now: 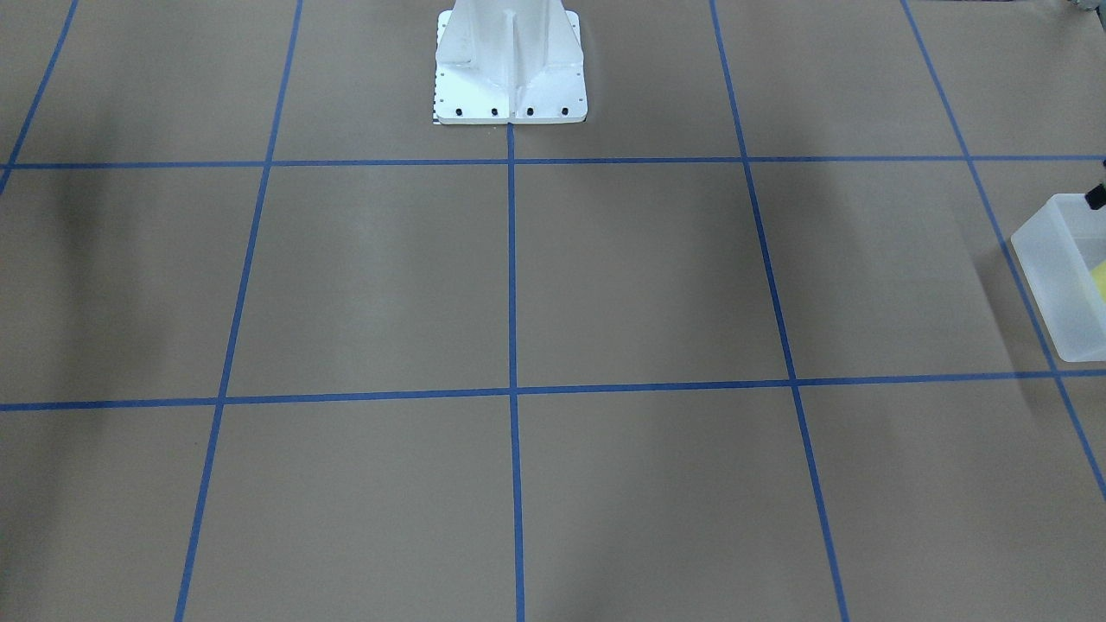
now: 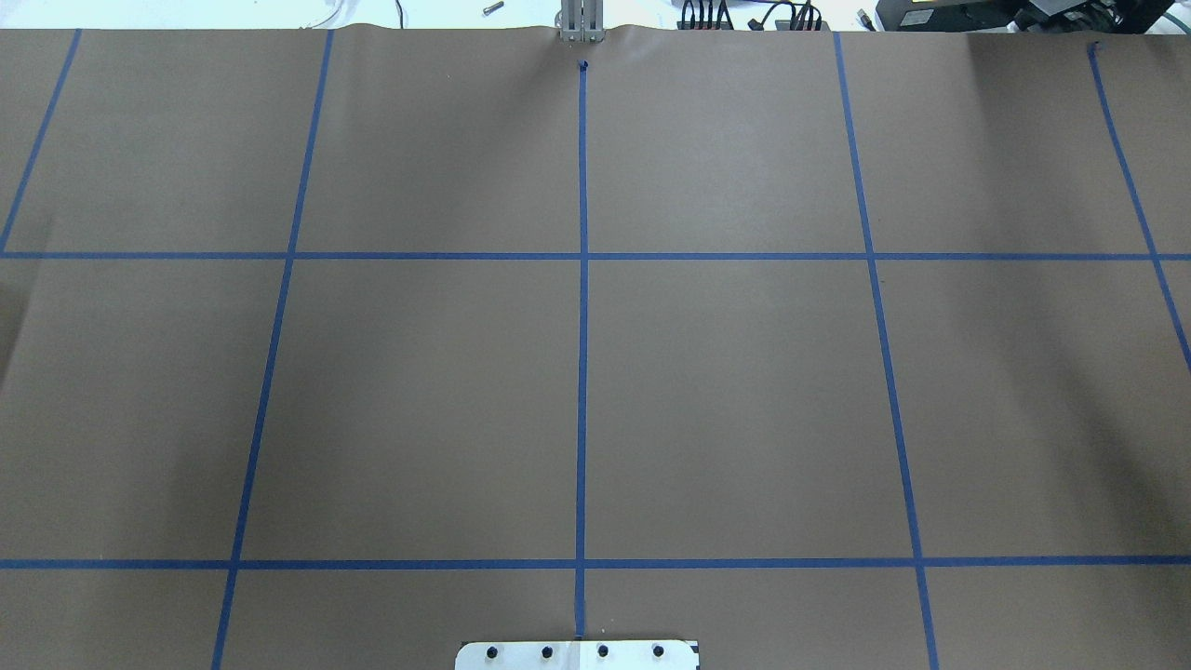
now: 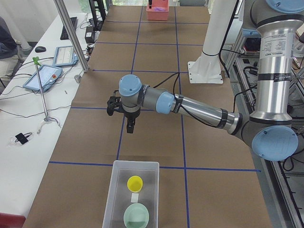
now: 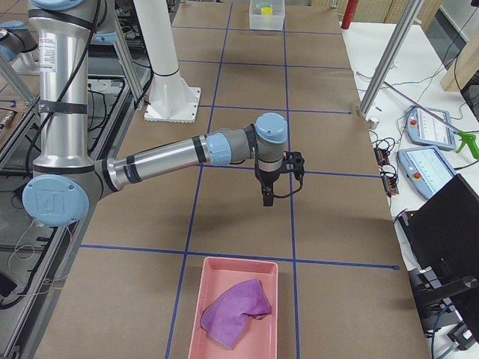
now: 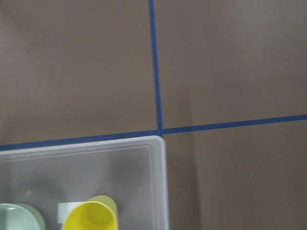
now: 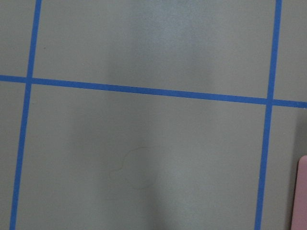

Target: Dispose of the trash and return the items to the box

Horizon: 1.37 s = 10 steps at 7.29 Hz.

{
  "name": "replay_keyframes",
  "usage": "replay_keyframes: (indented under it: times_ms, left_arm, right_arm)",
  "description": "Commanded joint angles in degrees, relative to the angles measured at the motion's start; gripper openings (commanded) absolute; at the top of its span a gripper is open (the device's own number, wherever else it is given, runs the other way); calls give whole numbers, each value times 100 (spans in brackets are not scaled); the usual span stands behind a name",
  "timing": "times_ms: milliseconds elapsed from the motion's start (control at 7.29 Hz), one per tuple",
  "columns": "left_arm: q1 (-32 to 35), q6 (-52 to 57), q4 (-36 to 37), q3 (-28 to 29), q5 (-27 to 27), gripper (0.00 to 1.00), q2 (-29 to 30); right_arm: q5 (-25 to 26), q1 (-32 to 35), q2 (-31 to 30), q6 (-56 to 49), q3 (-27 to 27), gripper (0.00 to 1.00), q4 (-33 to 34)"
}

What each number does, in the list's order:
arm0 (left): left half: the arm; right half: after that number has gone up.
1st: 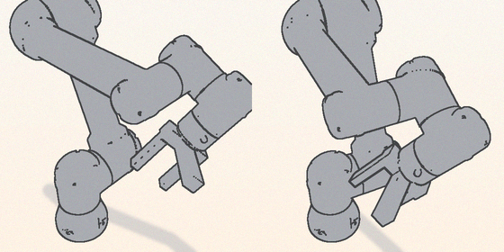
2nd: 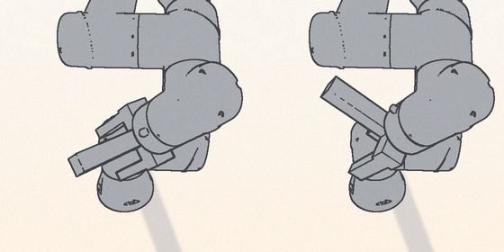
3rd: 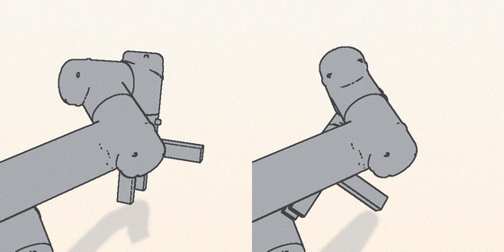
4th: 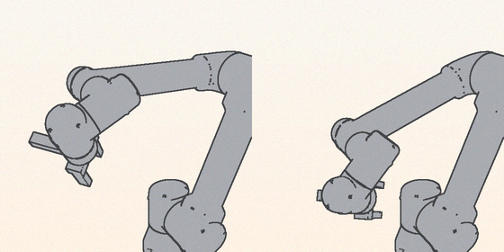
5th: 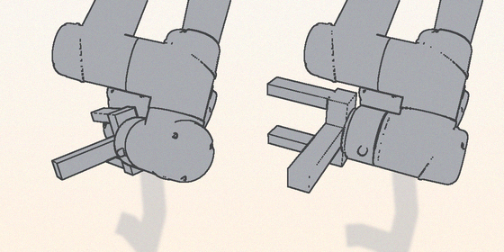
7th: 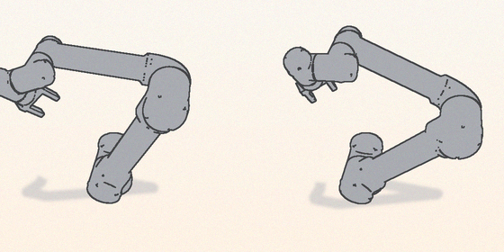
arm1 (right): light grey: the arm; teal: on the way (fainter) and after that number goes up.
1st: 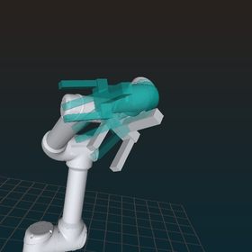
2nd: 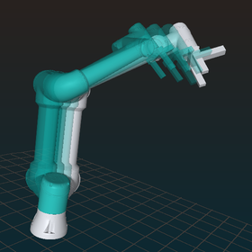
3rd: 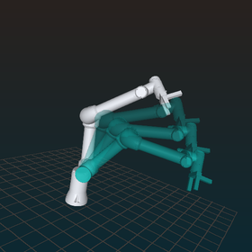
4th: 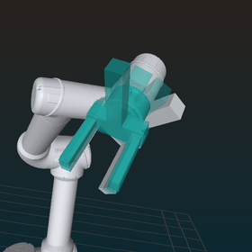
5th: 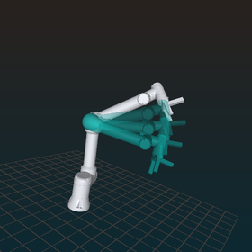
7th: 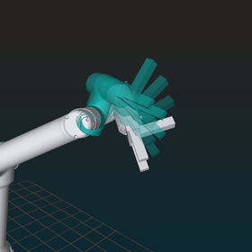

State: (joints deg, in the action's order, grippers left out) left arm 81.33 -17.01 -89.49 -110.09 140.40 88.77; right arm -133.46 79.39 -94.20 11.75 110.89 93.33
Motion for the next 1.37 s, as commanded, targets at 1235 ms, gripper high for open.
replay_keyframes:
  times_ms: [1235]
  left_arm:
    - [-310, 523, 45, -206, -575, 98, -729]
  right_arm:
    - [-92, 112, -266, -331, 2, 100, -26]
